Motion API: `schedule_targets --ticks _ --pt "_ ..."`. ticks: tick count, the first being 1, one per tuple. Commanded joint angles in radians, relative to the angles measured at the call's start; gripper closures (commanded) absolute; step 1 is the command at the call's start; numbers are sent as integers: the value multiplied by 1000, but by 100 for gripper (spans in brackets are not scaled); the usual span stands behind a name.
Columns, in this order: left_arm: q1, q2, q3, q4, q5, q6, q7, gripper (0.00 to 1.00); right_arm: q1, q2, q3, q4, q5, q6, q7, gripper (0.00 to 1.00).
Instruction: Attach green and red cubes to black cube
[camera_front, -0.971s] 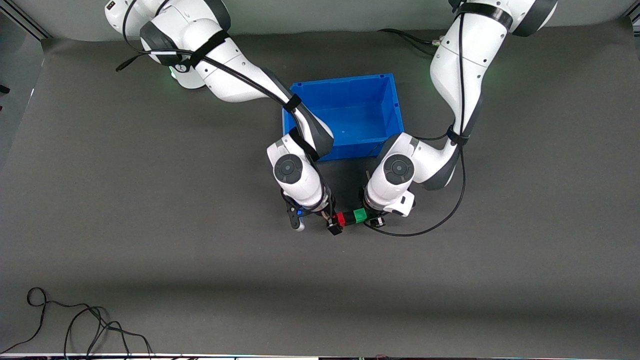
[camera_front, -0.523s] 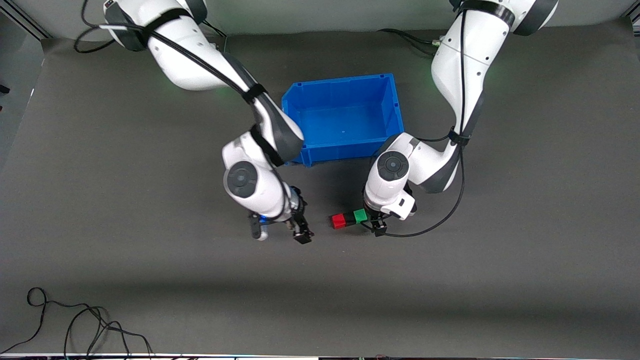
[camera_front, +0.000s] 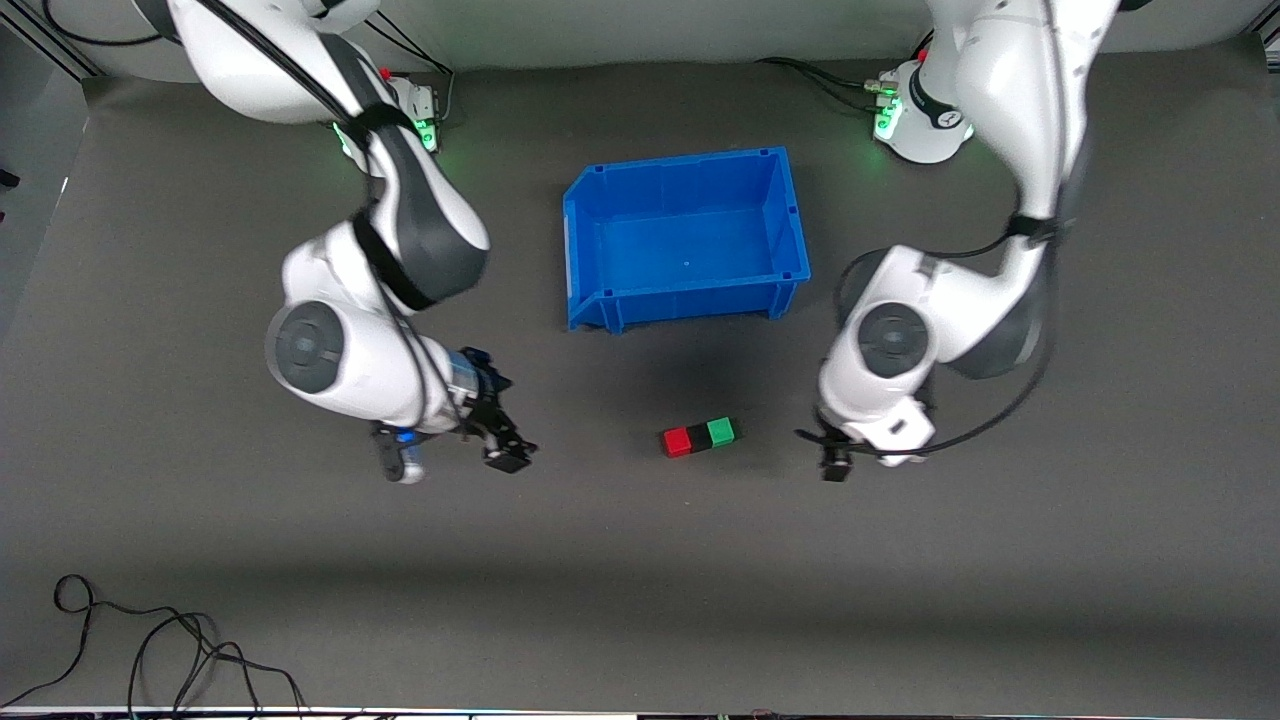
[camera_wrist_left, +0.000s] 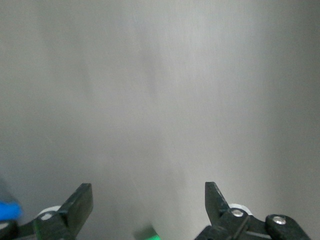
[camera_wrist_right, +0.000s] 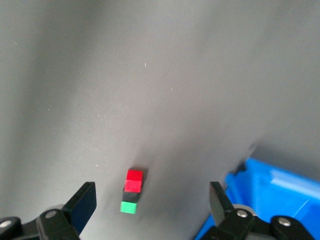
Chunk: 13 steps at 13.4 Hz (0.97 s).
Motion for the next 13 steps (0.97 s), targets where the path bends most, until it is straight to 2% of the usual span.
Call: schedule_targets --ticks 1,4,6,8,11,13 --pt "83 -82 -12 -43 -35 -66 185 0 10 -197 -55 -206 -10 1 -198 0" --pt "191 -180 -10 -50 -121 -190 470 0 -13 -279 -125 -219 -34 -105 -452 0" --pt "254 -226 -7 -47 -127 -323 730 0 -91 -334 -102 -222 -123 -178 -588 0" --pt "316 -259 -6 -47 -129 -353 860 0 -186 -384 -47 -223 -171 -231 -722 0" --pt "335 -297 -1 -50 -104 -359 955 0 -355 -452 84 -222 -298 -289 -962 0" --pt "334 -302 -3 -49 -75 -370 969 0 -411 -480 95 -219 -318 -309 -1114 0"
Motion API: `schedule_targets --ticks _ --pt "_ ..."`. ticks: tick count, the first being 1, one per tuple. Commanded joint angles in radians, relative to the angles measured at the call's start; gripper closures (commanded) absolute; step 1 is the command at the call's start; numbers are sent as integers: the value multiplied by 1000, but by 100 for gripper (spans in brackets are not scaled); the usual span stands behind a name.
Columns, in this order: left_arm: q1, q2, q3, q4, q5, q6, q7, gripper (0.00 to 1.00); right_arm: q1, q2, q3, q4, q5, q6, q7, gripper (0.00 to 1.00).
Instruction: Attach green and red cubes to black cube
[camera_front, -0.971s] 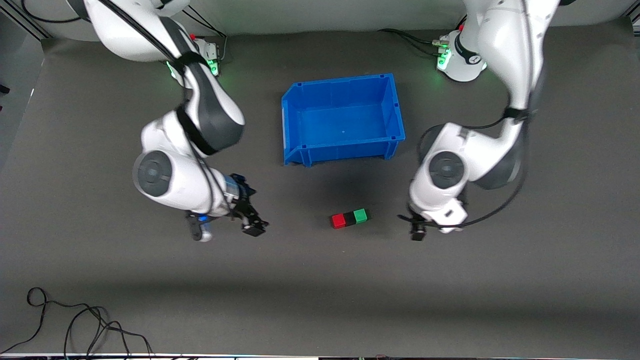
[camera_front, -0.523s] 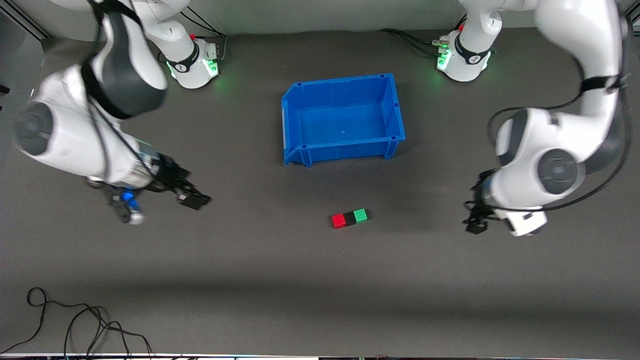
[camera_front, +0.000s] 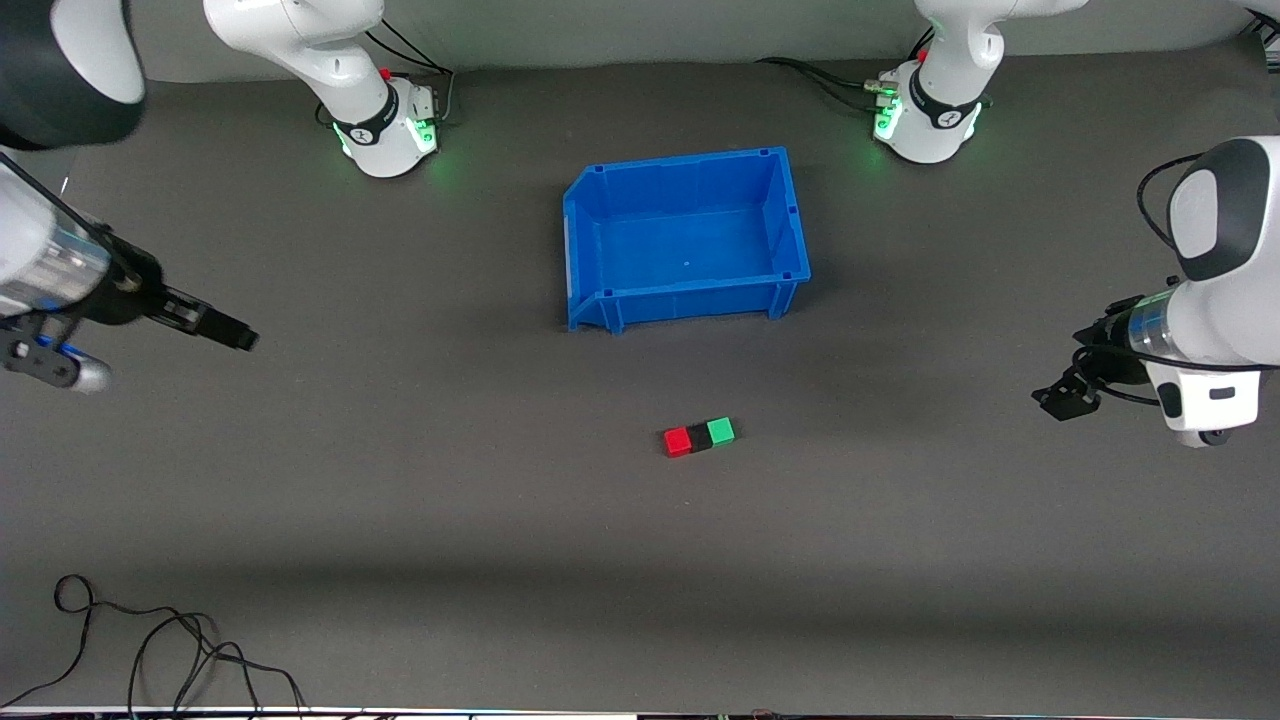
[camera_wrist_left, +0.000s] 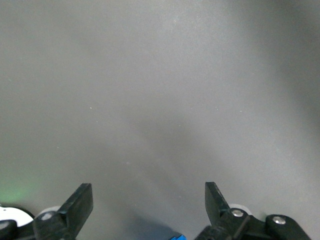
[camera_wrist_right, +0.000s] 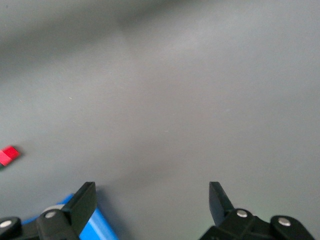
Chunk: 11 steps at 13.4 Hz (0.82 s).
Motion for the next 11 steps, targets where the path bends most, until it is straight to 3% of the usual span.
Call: schedule_targets --ticks 1,5,9,11 --pt "-4 -44 -4 -27 39 -29 62 0 -74 -59 31 -29 -38 -11 -215 0" --pt "18 -109 7 -17 49 -83 452 0 -87 -80 19 -26 -38 -38 -357 0" --pt "22 -109 10 75 47 -213 668 0 -88 -80 -1 -23 -35 -45 -377 0" --pt "45 -144 4 66 47 -194 674 0 -87 -80 1 -21 -29 -45 -376 0"
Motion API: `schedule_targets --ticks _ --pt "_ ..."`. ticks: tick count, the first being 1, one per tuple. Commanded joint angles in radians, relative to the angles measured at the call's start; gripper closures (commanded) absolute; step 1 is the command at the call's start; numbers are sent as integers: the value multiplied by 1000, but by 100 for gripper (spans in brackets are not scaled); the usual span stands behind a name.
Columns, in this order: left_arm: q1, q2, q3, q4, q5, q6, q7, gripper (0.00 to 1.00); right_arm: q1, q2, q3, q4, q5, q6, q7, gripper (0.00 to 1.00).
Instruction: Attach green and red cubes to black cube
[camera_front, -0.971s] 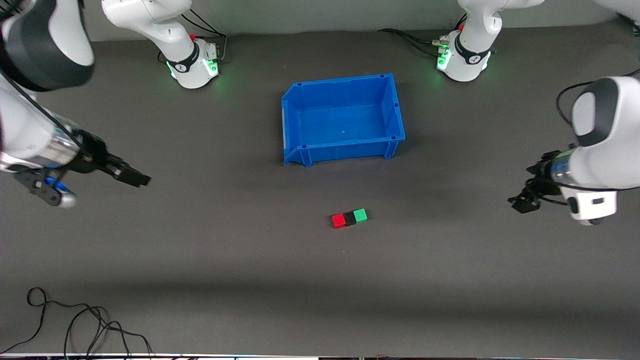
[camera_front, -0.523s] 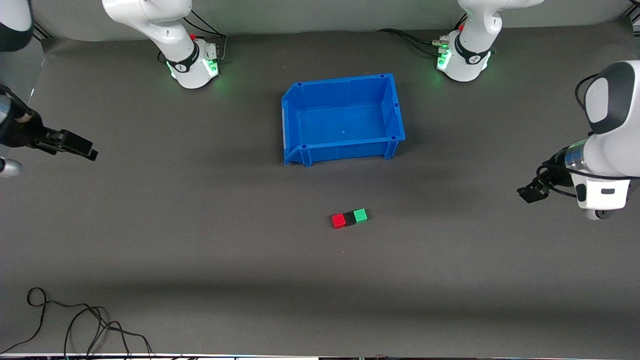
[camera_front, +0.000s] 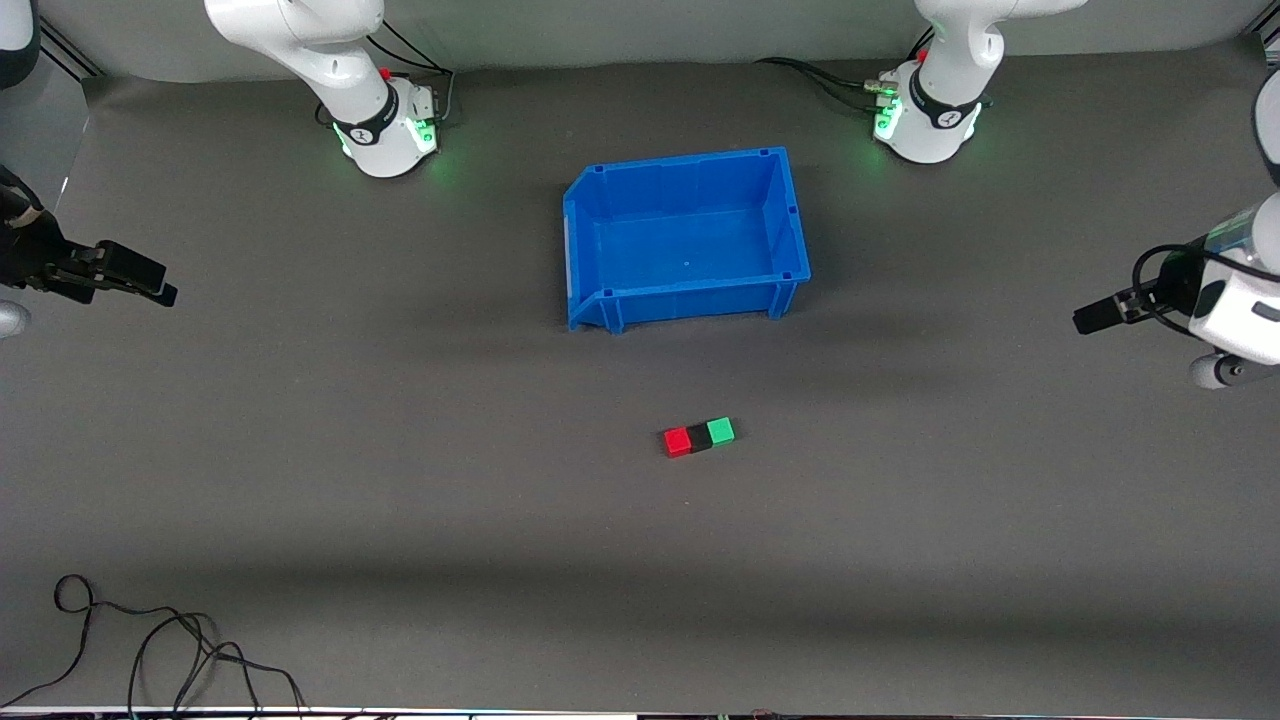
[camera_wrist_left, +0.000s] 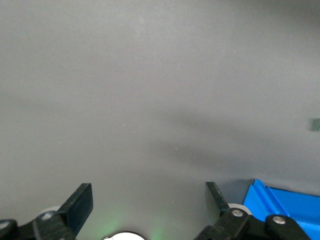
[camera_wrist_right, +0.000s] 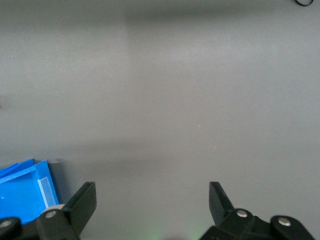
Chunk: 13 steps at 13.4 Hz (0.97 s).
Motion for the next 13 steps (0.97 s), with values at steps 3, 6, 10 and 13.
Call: schedule_targets --ticks 3,6,10,13 --pt "23 -82 -6 -7 13 -8 98 0 1 -23 1 -12 -9 -8 -22 0" --pt "52 -108 -4 -6 -44 -5 201 0 2 -23 1 -9 -8 -8 -18 0" --pt "-10 -128 -1 -13 -16 -33 361 0 4 -20 4 -1 -6 -10 -10 0" --pt "-14 -126 -8 -15 13 -37 388 0 4 -20 4 -1 -6 -10 -10 0"
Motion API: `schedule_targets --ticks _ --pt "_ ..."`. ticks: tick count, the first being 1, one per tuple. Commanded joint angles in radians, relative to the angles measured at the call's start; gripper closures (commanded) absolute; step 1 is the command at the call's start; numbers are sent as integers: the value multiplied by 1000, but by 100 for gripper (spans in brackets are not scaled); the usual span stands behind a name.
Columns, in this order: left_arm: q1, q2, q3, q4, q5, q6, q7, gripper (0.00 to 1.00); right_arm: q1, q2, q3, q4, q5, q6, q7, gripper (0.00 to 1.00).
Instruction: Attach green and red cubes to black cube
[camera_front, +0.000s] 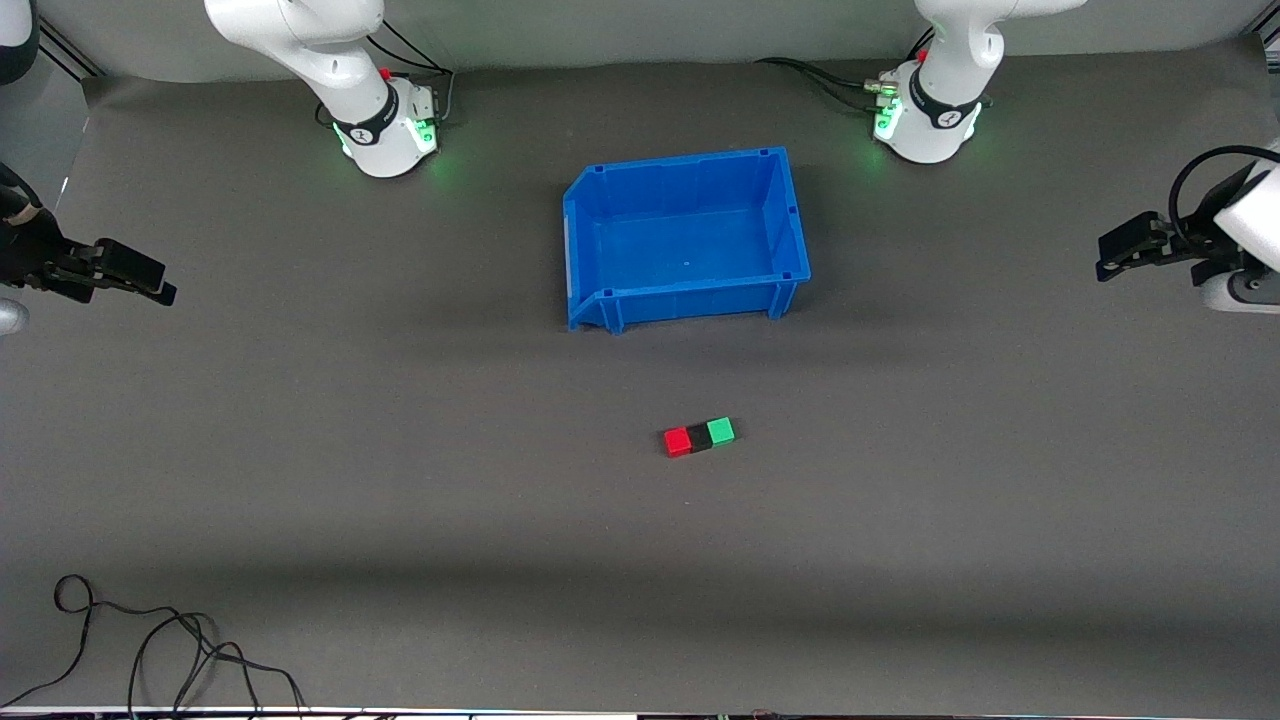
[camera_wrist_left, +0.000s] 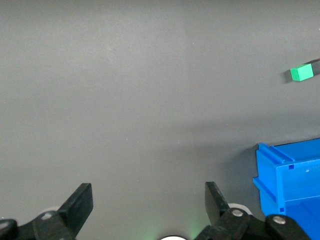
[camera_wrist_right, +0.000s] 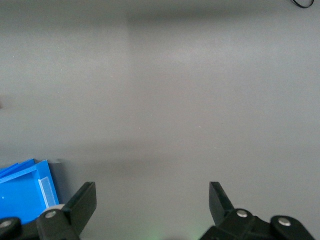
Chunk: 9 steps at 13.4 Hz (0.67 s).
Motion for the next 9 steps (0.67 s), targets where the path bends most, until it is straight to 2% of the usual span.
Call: schedule_targets --ticks 1,9 --pt "-10 -21 1 -19 37 -3 35 0 5 -16 2 -3 -6 -10 -8 0" --pt "19 -15 9 -23 -28 38 24 0 5 -18 -1 -3 -1 -8 -8 0"
